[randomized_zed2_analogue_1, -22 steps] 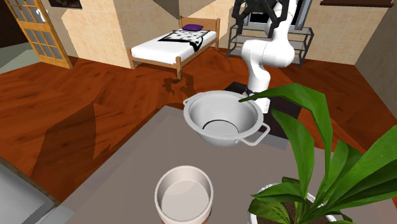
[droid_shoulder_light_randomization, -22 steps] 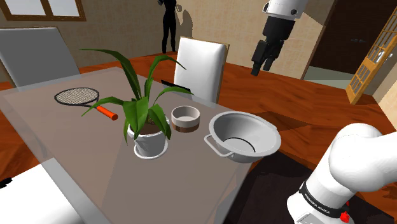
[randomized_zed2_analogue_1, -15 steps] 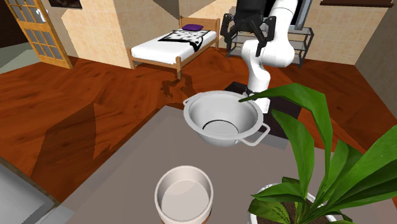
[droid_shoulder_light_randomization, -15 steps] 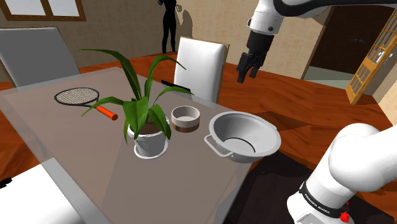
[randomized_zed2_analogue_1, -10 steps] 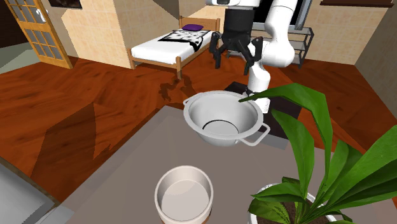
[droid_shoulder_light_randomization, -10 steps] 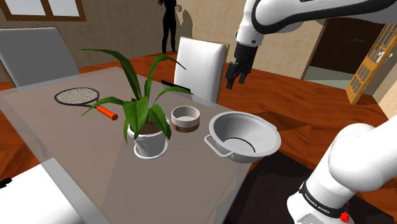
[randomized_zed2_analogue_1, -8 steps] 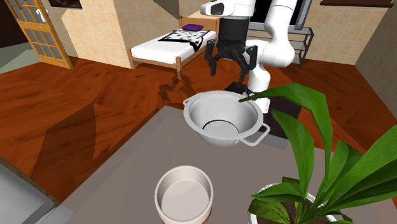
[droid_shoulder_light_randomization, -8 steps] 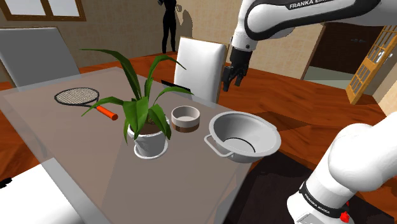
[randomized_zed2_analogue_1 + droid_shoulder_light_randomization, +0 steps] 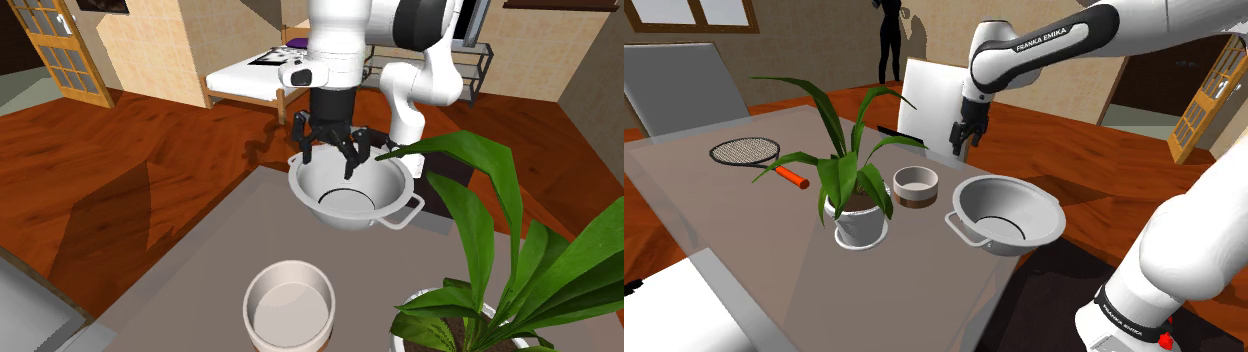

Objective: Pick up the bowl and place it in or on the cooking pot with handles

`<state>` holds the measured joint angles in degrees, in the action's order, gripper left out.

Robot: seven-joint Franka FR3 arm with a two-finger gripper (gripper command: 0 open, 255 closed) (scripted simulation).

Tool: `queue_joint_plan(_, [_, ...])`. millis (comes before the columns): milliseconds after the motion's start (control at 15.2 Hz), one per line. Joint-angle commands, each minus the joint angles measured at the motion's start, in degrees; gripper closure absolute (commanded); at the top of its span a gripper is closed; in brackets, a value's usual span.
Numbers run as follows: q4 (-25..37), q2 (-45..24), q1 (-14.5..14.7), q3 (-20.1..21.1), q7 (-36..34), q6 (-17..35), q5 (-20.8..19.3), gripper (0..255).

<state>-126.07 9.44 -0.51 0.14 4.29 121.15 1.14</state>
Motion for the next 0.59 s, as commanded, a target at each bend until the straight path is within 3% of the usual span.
queue_joint_plan(0, [2.1, -4.2, -0.2, -0.3, 0.5, 2.0, -0.1, 0])
queue_joint_plan(528, [13.2, -21.5, -0.9, -0.9, 1.9, 7.6, 0.0, 0])
